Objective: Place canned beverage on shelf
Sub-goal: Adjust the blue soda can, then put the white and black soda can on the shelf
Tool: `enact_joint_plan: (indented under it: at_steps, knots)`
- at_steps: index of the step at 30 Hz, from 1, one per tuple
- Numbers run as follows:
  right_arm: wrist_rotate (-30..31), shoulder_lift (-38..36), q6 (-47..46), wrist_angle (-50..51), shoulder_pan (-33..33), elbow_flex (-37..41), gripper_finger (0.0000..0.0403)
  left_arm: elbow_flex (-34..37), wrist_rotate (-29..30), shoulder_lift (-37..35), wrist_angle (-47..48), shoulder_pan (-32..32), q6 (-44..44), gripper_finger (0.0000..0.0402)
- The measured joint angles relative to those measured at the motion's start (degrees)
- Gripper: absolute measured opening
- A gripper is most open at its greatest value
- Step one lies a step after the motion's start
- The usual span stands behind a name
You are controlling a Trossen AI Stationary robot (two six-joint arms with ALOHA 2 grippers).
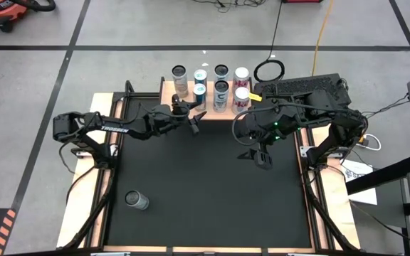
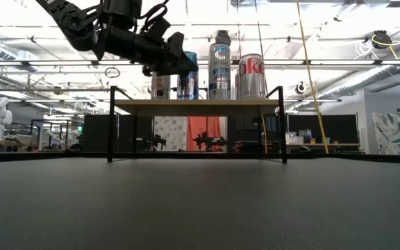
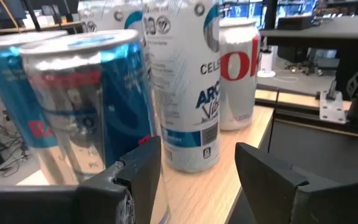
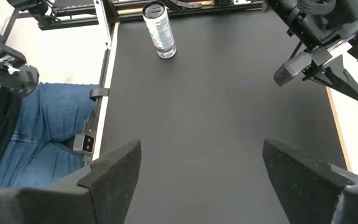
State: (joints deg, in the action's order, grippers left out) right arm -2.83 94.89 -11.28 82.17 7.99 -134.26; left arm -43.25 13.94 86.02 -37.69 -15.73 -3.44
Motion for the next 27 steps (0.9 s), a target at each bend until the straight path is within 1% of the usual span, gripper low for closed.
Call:
enact_joint_plan:
  at_steps: [7, 15, 20, 23, 27]
  knots:
    - [-0.15, 0.0, -0.01, 0.02, 0.0, 0.0, 0.0318, 0.01, 2.69, -0.02, 1.49, 0.0, 0.03, 0.0212]
    - [-0.17, 0.0, -0.01, 0.02, 0.0, 0.0, 0.0318, 0.01, 3.03, -0.02, 3.44, 0.98, 0.08, 0.0212]
    - [-0.17, 0.0, -0.01, 0.02, 0.0, 0.0, 0.0318, 0.03, 7.2, -0.99, 6.74, 2.51, -1.67, 0.0212]
    - [-0.17, 0.0, -0.01, 0.02, 0.0, 0.01, 0.0318, 0.08, 8.98, -3.52, 9.93, 3.63, -3.31, 0.0212]
    - [-0.17, 0.0, -1.05, 0.02, 0.0, 0.01, 0.0318, 0.08, 9.1, -9.66, 15.94, 5.16, -3.37, 0.0212]
